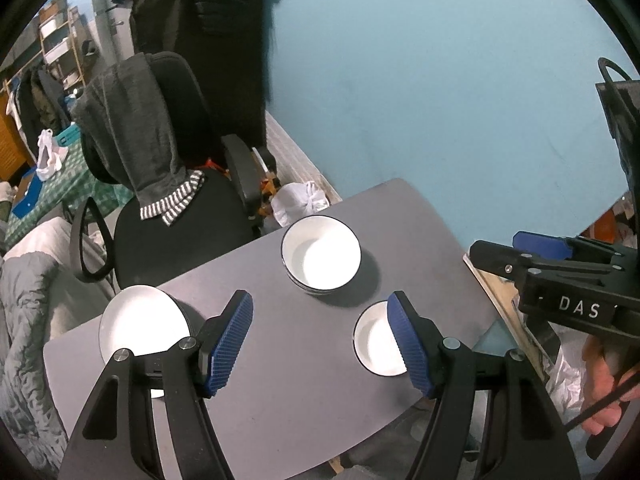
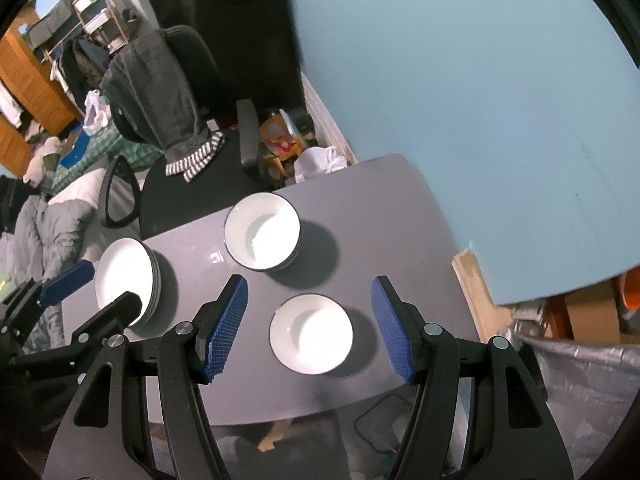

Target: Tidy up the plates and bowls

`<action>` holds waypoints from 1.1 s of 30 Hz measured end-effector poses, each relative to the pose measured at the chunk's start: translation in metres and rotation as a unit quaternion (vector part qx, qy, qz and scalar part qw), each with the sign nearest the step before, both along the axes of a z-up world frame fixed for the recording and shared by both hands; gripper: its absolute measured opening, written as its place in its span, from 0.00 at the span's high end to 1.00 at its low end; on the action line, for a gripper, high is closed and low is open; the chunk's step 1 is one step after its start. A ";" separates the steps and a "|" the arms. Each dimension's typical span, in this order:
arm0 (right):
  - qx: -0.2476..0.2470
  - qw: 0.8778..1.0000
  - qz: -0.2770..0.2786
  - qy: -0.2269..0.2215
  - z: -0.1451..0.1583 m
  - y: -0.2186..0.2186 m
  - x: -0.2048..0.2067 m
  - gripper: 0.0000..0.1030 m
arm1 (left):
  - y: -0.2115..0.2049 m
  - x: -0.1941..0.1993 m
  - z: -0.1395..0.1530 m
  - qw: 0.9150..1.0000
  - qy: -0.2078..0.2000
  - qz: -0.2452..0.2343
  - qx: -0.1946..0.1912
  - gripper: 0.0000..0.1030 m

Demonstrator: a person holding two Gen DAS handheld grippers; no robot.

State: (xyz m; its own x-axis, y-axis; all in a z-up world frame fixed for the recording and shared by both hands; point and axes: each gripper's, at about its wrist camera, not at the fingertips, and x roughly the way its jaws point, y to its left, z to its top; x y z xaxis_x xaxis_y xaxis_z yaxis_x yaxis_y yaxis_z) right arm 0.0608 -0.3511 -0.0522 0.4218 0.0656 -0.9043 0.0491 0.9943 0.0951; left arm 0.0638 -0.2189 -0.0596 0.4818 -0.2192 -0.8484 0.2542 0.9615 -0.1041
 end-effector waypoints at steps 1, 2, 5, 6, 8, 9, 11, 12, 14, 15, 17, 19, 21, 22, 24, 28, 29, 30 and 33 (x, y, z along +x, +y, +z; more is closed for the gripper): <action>0.001 1.000 -0.004 0.000 0.000 -0.001 -0.002 0.39 | -0.001 -0.002 0.000 1.000 0.001 -0.004 0.000 0.31; 0.001 1.000 -0.007 0.001 0.000 -0.003 -0.005 0.39 | -0.003 -0.003 0.000 1.000 0.001 -0.007 0.000 0.31; 0.002 1.000 -0.016 0.003 -0.001 -0.008 -0.014 0.39 | -0.008 -0.005 -0.003 1.000 0.006 -0.020 0.003 0.31; 0.001 1.000 -0.019 0.003 -0.002 -0.009 -0.015 0.39 | -0.010 -0.005 -0.005 1.000 0.009 -0.024 0.004 0.31; -0.002 1.000 -0.024 0.005 -0.003 -0.011 -0.019 0.39 | -0.013 -0.006 -0.007 0.999 0.012 -0.030 0.006 0.31; -0.003 1.000 -0.025 0.006 -0.003 -0.011 -0.021 0.39 | -0.015 -0.007 -0.009 0.999 0.011 -0.033 0.006 0.31; -0.004 1.000 -0.029 0.008 -0.005 -0.013 -0.024 0.39 | -0.018 -0.007 -0.011 0.999 0.013 -0.039 0.009 0.31; -0.005 0.999 -0.031 0.009 -0.006 -0.014 -0.026 0.39 | -0.020 -0.007 -0.012 0.999 0.014 -0.043 0.009 0.31; -0.005 0.999 -0.037 0.013 -0.009 -0.016 -0.028 0.39 | -0.024 -0.007 -0.015 0.999 0.015 -0.048 0.011 0.31; -0.004 0.999 -0.039 0.016 -0.012 -0.018 -0.029 0.39 | -0.025 -0.007 -0.016 0.999 0.016 -0.051 0.010 0.31; -0.002 0.999 -0.043 0.021 -0.016 -0.021 -0.030 0.39 | -0.030 -0.007 -0.021 0.998 0.018 -0.055 0.013 0.31; 0.002 0.998 -0.048 0.027 -0.022 -0.025 -0.031 0.39 | -0.032 -0.006 -0.025 0.998 0.019 -0.061 0.011 0.31; 0.004 0.998 -0.053 0.032 -0.028 -0.029 -0.032 0.39 | -0.035 -0.004 -0.031 0.998 0.020 -0.064 0.015 0.31; 0.006 0.998 -0.055 0.035 -0.032 -0.032 -0.032 0.39 | -0.037 -0.004 -0.033 0.997 0.021 -0.066 0.016 0.31; 0.009 0.997 -0.060 0.041 -0.040 -0.036 -0.032 0.39 | -0.040 -0.004 -0.039 0.997 0.025 -0.070 0.019 0.31; 0.014 0.996 -0.065 0.056 -0.058 -0.043 -0.030 0.39 | -0.047 -0.001 -0.055 0.996 0.035 -0.078 0.029 0.31; 0.014 0.996 -0.067 0.061 -0.063 -0.045 -0.030 0.39 | -0.048 0.000 -0.060 0.996 0.038 -0.079 0.032 0.31; 0.015 0.996 -0.068 0.064 -0.066 -0.047 -0.029 0.39 | -0.050 0.001 -0.064 0.995 0.040 -0.081 0.032 0.31; 0.018 0.995 -0.068 0.070 -0.078 -0.051 -0.027 0.39 | -0.054 0.003 -0.075 0.995 0.046 -0.084 0.037 0.31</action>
